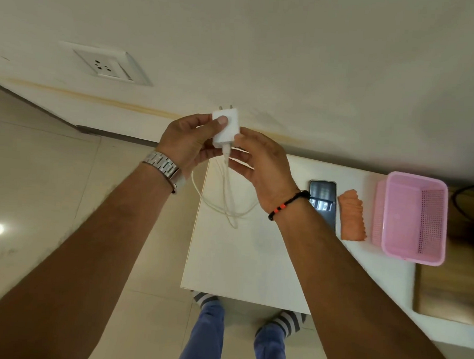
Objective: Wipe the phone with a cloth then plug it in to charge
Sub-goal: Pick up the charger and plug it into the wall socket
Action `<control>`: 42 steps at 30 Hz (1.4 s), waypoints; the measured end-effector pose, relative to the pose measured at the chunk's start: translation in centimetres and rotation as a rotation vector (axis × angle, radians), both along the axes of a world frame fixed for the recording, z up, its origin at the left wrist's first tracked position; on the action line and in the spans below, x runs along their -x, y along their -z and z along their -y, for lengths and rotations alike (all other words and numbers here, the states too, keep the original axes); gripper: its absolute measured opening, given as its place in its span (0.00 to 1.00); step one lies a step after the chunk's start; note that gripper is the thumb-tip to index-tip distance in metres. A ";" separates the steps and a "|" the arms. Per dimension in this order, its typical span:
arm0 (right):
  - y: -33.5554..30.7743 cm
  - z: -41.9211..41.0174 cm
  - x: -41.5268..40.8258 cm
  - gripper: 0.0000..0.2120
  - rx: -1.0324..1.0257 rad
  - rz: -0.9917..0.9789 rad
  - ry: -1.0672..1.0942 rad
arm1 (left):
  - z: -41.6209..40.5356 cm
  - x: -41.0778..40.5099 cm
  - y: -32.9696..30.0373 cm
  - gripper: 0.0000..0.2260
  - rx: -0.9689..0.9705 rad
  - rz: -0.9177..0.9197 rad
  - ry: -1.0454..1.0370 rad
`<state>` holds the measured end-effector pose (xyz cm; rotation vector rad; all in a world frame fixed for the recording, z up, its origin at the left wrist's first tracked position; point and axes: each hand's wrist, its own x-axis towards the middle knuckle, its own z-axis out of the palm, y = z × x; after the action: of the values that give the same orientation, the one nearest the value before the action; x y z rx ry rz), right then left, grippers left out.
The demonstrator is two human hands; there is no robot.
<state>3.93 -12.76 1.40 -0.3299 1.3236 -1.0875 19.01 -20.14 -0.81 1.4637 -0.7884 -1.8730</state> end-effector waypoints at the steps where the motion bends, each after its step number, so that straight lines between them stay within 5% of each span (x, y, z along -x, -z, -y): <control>1: -0.2 0.6 -0.7 0.14 0.029 0.019 -0.027 | 0.3 -0.7 -0.3 0.13 0.021 0.013 0.008; 8: 0.0 4.5 -5.9 0.14 -0.022 0.001 -0.024 | 2.2 -6.0 -1.1 0.20 0.032 0.053 -0.111; 13: 0.3 7.1 -10.0 0.13 -0.034 0.023 -0.065 | 3.1 -10.9 -0.8 0.14 0.001 -0.002 -0.201; 21: 1.7 10.3 -15.4 0.12 -0.062 0.002 -0.152 | 4.3 -16.1 -0.5 0.17 0.004 -0.001 -0.262; 42: 1.8 14.7 -20.8 0.13 -0.110 -0.063 -0.183 | 8.1 -19.5 0.5 0.13 0.036 0.108 -0.392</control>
<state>24.70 -27.49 -0.41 -0.3976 1.3753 -0.8542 38.46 -28.21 -1.35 1.5759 -0.5316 -1.4897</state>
